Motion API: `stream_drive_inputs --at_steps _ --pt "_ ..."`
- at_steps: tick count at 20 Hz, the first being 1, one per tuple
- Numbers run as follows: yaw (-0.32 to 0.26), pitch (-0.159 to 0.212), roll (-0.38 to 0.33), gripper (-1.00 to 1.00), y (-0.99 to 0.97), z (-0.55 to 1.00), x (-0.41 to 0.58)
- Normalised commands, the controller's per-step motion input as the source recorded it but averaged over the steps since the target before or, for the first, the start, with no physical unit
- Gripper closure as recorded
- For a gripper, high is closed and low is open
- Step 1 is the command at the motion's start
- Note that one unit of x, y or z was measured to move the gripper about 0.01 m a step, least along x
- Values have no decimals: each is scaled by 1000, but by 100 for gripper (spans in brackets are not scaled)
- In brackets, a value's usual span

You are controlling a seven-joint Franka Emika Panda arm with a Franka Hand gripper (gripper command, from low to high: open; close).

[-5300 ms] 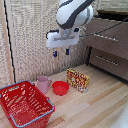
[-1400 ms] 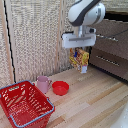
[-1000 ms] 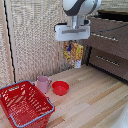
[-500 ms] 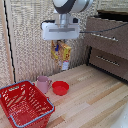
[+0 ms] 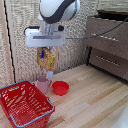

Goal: Meticulously direct the gripper system near the nourishment stick. Grapple the nourishment stick firmly with the gripper system. Progress with the gripper system grasping the stick toward the storage box. Tenderly permit the nourishment stick to descend into the box.

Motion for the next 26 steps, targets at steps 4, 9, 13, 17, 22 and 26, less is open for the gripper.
stream_drive_inputs --at_steps 4,9,13,17,22,26 --pt "0 43 1 100 902 554 0" --pt "1 98 -49 100 911 82 29" --pt "40 50 -88 100 812 -339 63" --pt "81 15 -58 100 666 -349 -45" --pt "94 1 -32 100 422 -128 -334" --pt "24 0 -11 -100 277 45 -275"
